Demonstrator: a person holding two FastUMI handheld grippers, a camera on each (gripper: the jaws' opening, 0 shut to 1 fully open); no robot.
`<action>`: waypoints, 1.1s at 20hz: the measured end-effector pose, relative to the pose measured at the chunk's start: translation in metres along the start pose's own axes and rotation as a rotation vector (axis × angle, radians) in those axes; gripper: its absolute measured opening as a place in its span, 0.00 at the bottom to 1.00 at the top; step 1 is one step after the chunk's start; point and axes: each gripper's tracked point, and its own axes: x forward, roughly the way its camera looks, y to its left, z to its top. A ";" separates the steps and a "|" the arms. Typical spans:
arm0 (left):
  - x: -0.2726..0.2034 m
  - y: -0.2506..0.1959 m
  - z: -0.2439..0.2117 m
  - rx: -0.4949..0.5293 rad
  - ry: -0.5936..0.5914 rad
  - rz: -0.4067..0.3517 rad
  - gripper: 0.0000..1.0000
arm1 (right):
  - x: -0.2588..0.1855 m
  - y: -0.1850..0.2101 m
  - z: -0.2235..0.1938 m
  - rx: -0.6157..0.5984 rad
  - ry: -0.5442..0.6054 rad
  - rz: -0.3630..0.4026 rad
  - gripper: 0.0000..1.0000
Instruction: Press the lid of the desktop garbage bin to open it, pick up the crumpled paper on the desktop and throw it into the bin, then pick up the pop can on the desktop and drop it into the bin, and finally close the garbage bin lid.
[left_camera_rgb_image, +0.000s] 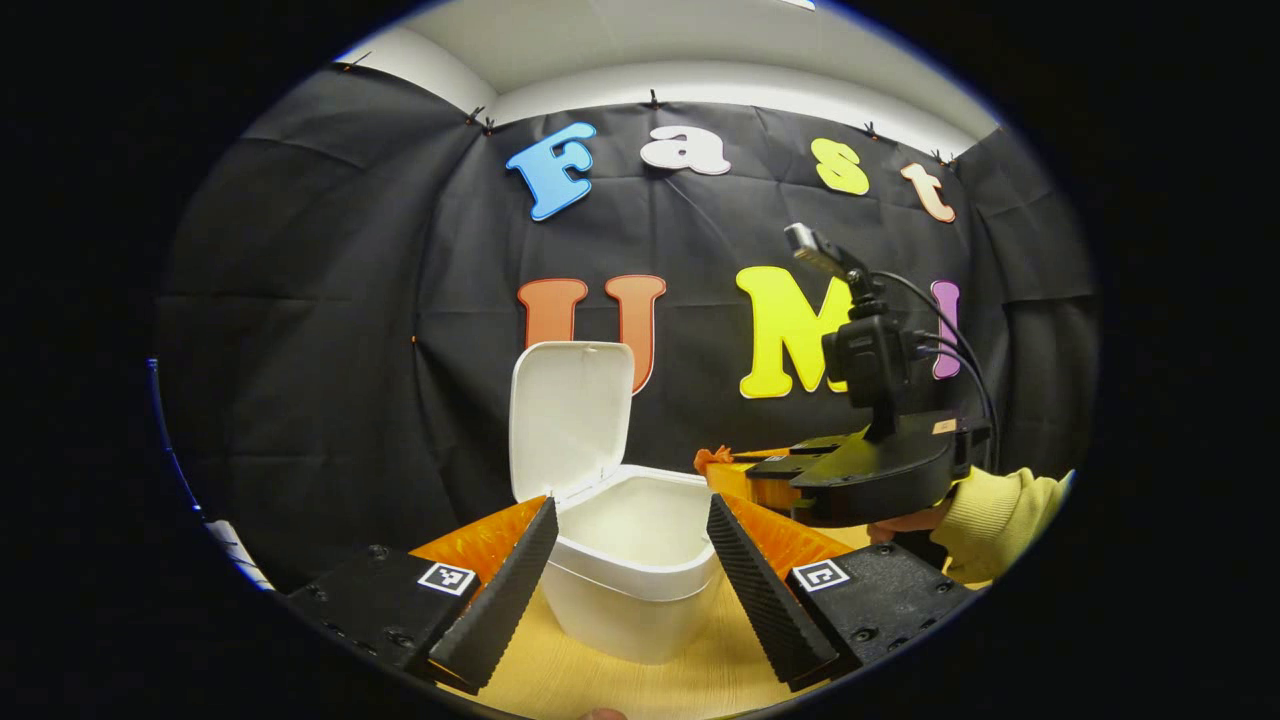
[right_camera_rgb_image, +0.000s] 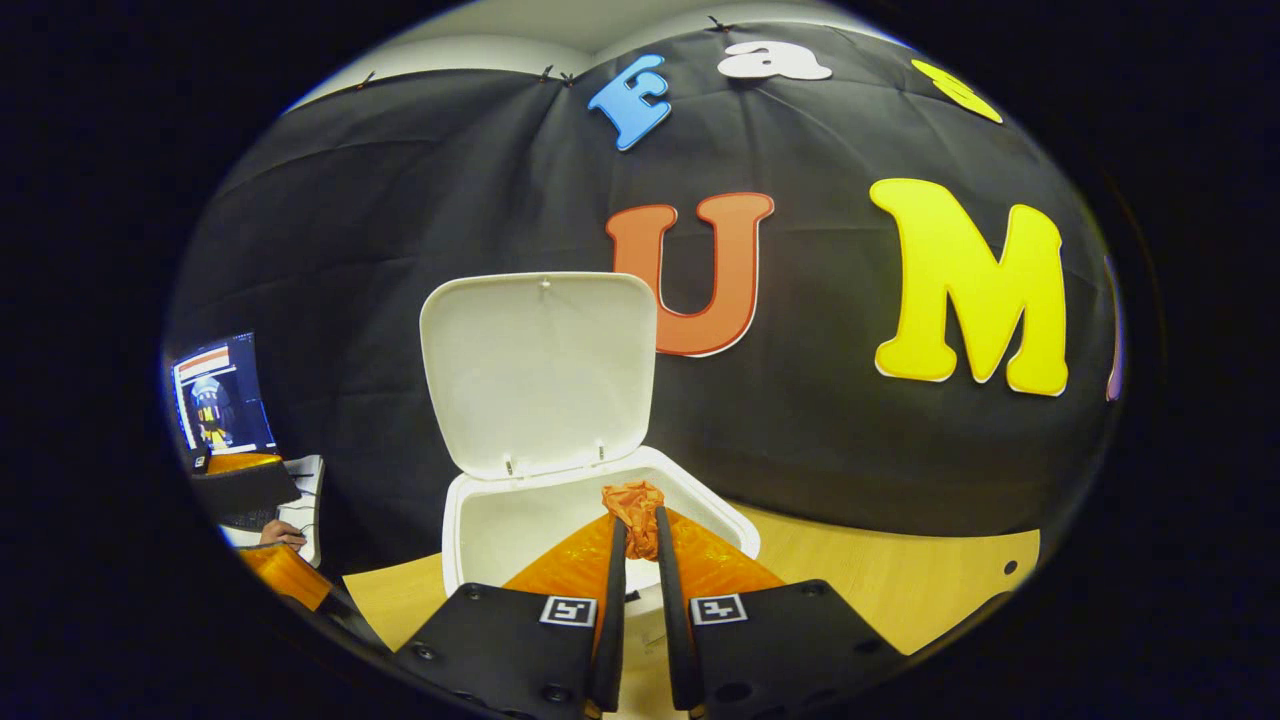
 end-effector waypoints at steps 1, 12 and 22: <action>0.000 0.003 0.001 0.002 0.000 0.007 0.99 | 0.005 0.003 -0.002 -0.002 0.001 0.006 0.20; 0.008 0.015 -0.008 -0.015 0.018 0.034 0.99 | 0.011 0.013 -0.005 -0.105 -0.035 0.013 0.93; 0.014 -0.020 -0.015 -0.026 0.038 -0.020 0.99 | -0.051 -0.050 0.007 -0.113 -0.100 -0.199 0.94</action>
